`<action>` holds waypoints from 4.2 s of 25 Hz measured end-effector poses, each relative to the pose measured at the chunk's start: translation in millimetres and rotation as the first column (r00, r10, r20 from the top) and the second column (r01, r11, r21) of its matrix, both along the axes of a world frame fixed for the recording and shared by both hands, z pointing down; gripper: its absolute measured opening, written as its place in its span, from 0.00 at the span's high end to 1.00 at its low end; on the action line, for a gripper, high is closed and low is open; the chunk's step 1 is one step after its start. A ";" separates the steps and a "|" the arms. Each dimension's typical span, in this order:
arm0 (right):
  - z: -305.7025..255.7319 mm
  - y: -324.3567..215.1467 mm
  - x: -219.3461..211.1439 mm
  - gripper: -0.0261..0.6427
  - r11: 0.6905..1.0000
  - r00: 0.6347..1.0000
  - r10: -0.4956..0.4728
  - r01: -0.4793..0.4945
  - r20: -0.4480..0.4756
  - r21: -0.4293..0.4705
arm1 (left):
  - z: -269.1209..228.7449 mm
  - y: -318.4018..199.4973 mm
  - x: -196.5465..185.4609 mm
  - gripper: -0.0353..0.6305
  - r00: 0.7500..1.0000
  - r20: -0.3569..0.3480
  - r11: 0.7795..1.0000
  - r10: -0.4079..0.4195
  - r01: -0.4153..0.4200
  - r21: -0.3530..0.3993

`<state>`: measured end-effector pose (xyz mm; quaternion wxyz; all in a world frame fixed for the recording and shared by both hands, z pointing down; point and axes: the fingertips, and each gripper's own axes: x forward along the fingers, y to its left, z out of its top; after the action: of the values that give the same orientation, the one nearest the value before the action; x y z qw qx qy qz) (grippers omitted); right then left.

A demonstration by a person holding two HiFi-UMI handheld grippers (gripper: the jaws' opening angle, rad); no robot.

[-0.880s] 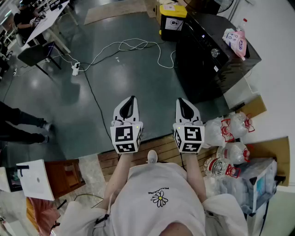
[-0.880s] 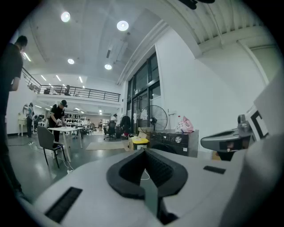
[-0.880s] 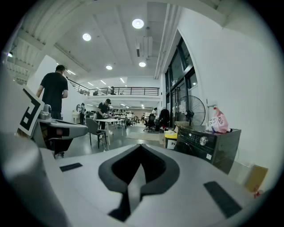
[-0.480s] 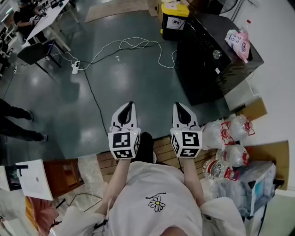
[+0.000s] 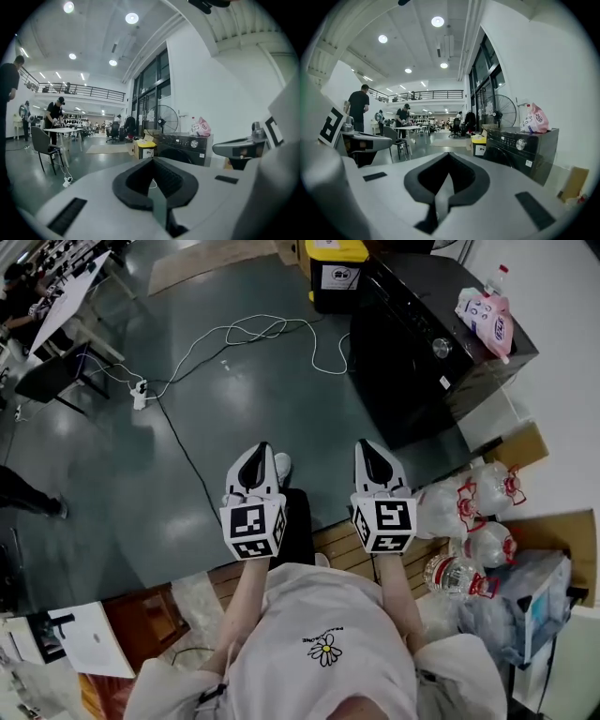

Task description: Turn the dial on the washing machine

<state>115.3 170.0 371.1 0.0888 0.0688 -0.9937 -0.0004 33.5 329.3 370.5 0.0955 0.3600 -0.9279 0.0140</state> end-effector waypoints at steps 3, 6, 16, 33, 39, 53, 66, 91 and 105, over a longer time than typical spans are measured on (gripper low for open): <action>4.6 -11.6 -38.9 0.96 1.000 1.000 0.018 -0.018 -0.003 0.005 | 7.2 -14.6 -42.9 0.95 1.000 -0.009 1.000 0.024 -0.024 -0.003; 8.9 -24.1 -85.4 0.96 0.999 0.999 0.030 -0.030 -0.016 0.010 | 14.9 -30.0 -94.0 0.95 0.999 -0.028 0.999 0.043 -0.043 -0.003; -49.7 -93.8 -252.6 0.96 0.978 0.978 0.207 -0.207 -0.026 0.003 | -34.5 -132.6 -287.6 0.95 0.967 -0.036 0.966 0.253 -0.254 -0.042; -117.1 -192.8 -200.1 0.96 0.727 0.729 0.685 -0.683 -0.005 0.064 | -110.0 -285.6 -283.9 0.95 0.741 0.001 0.741 0.672 -0.671 -0.022; -120.3 -197.2 -143.6 0.96 0.647 0.648 0.762 -0.761 0.011 0.044 | -109.5 -301.8 -230.1 0.95 0.671 -0.006 0.671 0.741 -0.741 -0.027; -125.3 -210.7 -62.6 0.96 0.462 0.466 0.884 -0.884 0.044 0.076 | -111.1 -352.2 -148.6 0.95 0.488 0.048 0.489 0.872 -0.872 -0.013; -124.7 -241.0 -93.5 0.96 0.308 0.314 0.949 -0.944 0.026 0.121 | -117.8 -420.0 -157.4 0.95 0.298 0.073 0.298 0.952 -0.954 0.005; 30.0 -360.0 -54.2 0.96 0.417 0.431 0.897 -0.899 0.102 0.133 | 56.3 -519.4 -103.8 0.95 0.421 0.076 0.424 0.904 -0.906 -0.022; 48.1 -364.4 -60.2 0.96 0.464 0.473 0.878 -0.878 0.074 0.118 | 44.1 -551.5 -92.5 0.74 0.389 0.145 0.399 0.910 -0.916 -0.048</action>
<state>55.1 -194.5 419.2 0.0702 0.5749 -0.8148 -0.0242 -59.1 -222.2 414.6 -0.0036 0.8093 -0.5830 0.0721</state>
